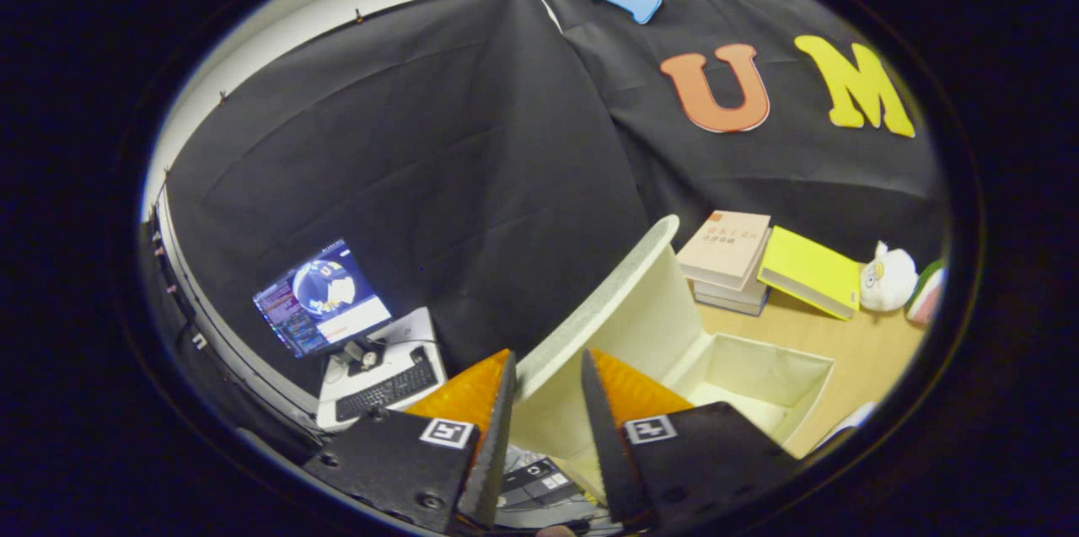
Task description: Open the storage box then place both shoes into the box .Put the left shoe in first, then the right shoe, with the right side of both shoes facing outward in a uniform manner.
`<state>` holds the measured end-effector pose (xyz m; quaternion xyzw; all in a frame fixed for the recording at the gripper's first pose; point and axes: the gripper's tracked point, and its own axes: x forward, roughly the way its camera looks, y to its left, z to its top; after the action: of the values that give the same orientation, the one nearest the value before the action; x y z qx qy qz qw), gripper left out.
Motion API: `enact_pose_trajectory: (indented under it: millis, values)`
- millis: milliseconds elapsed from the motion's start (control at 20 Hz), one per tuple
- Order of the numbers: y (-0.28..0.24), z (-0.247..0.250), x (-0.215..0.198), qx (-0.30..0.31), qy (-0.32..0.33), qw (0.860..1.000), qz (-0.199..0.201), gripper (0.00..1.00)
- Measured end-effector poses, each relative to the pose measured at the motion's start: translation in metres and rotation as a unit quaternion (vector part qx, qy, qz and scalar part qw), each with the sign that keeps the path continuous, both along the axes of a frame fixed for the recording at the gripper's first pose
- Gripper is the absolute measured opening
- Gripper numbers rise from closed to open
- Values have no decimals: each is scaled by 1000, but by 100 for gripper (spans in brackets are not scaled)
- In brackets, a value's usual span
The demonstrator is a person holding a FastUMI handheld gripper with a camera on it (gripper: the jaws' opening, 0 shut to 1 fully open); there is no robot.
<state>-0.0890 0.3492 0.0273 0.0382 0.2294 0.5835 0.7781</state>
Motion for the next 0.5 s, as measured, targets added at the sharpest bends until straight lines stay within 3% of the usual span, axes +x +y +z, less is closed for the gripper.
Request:
enact_pose_trajectory:
  millis: [50, 250, 300, 500]
  values:
    - [2, -4, -2, 2, -5, 1000, -6, 57]
    - [-14, -5, 2, 8, -5, 999, -42, 72]
    - [-20, -8, 6, 8, -2, 998, -55, 84]
    - [-58, -11, 18, 11, 7, 993, -113, 93]
